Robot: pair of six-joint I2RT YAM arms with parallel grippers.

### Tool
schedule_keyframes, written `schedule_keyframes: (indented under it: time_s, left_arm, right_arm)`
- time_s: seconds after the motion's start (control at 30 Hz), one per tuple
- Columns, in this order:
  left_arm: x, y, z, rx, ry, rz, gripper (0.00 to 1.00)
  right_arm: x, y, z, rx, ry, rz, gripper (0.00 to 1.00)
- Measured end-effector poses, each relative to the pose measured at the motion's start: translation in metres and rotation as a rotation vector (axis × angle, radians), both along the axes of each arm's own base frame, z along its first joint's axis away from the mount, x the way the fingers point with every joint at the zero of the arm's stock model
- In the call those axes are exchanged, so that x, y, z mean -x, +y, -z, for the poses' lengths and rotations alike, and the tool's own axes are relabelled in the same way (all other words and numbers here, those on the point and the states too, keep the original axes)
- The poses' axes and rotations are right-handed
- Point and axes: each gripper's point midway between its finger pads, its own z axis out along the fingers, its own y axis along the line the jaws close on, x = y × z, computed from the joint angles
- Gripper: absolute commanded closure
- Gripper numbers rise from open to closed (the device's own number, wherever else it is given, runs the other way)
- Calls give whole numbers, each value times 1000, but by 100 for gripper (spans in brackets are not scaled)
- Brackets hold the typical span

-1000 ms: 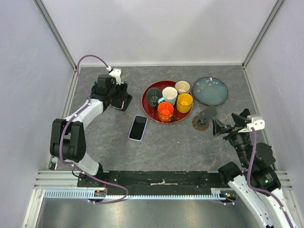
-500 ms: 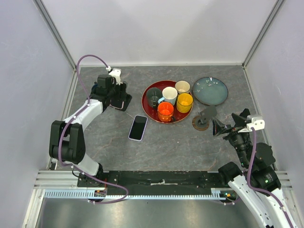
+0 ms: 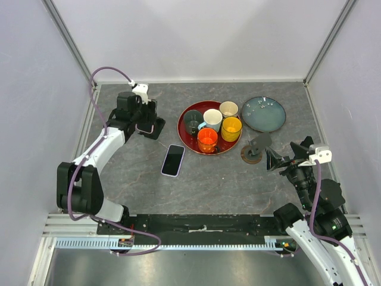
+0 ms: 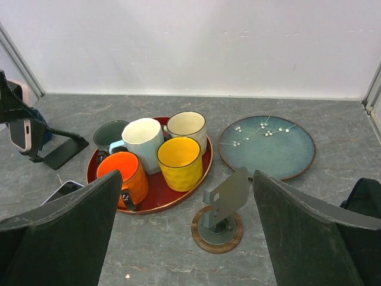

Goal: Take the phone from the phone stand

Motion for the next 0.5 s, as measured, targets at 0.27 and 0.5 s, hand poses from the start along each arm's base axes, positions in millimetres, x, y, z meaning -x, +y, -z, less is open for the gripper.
schedule_keyframes:
  time_s: [0.27,0.5]
  left_arm:
    - [19,2,-27,35,-7,-26,41]
    - [55,0,-46,76,49,-75,41]
  right_arm:
    - [0,0,0,0,0,-1,2]
    - [1,1,-1,0,-3,-8,2]
